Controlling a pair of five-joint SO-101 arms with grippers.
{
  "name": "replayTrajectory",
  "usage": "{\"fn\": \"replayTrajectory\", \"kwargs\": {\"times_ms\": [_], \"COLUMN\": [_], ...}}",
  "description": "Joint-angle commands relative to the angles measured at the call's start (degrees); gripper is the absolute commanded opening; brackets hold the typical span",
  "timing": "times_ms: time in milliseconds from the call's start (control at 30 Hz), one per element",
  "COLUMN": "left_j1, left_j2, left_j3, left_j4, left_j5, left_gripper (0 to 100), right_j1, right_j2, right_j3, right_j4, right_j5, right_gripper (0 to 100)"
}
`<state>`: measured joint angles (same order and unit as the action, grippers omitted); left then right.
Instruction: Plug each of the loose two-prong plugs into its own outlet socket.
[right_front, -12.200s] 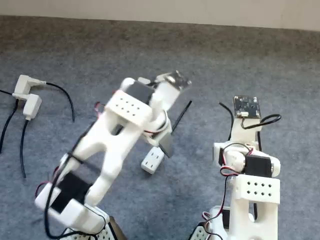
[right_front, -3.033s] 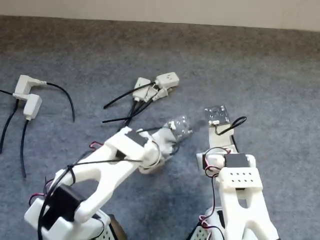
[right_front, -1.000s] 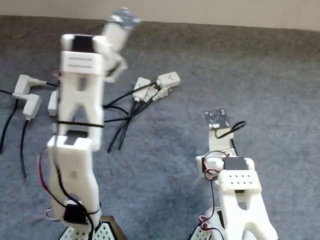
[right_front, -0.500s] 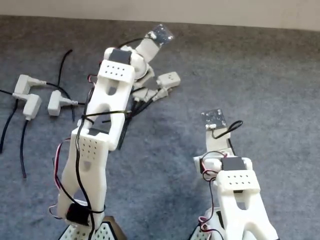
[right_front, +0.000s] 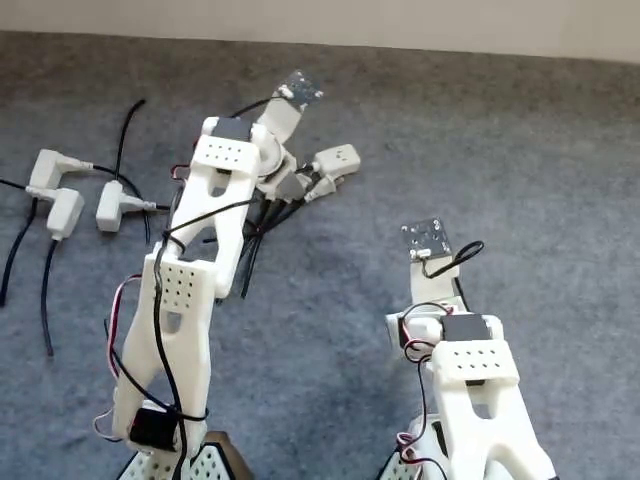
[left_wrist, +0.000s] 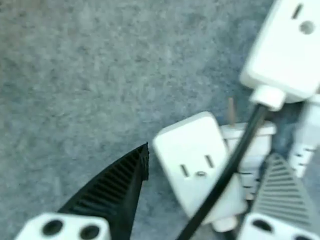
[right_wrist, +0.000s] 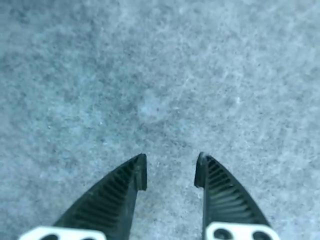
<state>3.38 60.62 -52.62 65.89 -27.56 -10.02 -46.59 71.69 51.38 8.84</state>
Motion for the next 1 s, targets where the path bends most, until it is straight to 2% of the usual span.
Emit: {"fn": "replayTrajectory", "kwargs": {"times_ms": [0, 33, 67, 100, 333, 533, 700, 833, 967], "left_j1": [-1.1, -1.2, -1.2, -1.2, 1.1, 6.5, 7.0, 8.5, 9.8], "left_j2": [-0.4, -0.9, -1.5, -1.9, -8.8, -22.7, -37.1, -49.5, -60.0], "left_j3": [-4.6, -6.6, -8.8, -11.6, -35.6, -37.8, -25.2, -1.8, 22.5], "left_j4": [0.5, 2.6, 4.8, 7.1, 22.7, 34.2, 35.0, 35.0, 35.0], "left_j5": [0.3, 0.2, 0.1, 0.1, -5.3, -6.9, -6.4, -4.0, -4.0], "left_gripper": [9, 2, 0, 2, 1, 1, 1, 1, 1], "right_j1": [-0.4, -0.4, -0.4, -0.4, -0.4, -0.4, -0.4, 0.1, 6.5], "right_j2": [-1.2, -1.2, -1.2, -1.2, -1.2, -1.2, -1.2, -1.2, -1.5], "right_j3": [-0.3, -0.3, -0.3, -0.3, -0.3, -0.3, -0.3, -0.3, -0.4], "right_j4": [-0.1, -0.1, -0.1, -0.1, -0.2, -0.3, -0.3, 0.0, 0.0], "right_j5": [-0.5, -0.5, -0.5, -0.5, -0.5, -0.5, -0.4, -0.4, 2.0], "right_gripper": [16.2, 16.2, 16.2, 16.2, 16.2, 16.2, 16.2, 16.2, 16.2]}}
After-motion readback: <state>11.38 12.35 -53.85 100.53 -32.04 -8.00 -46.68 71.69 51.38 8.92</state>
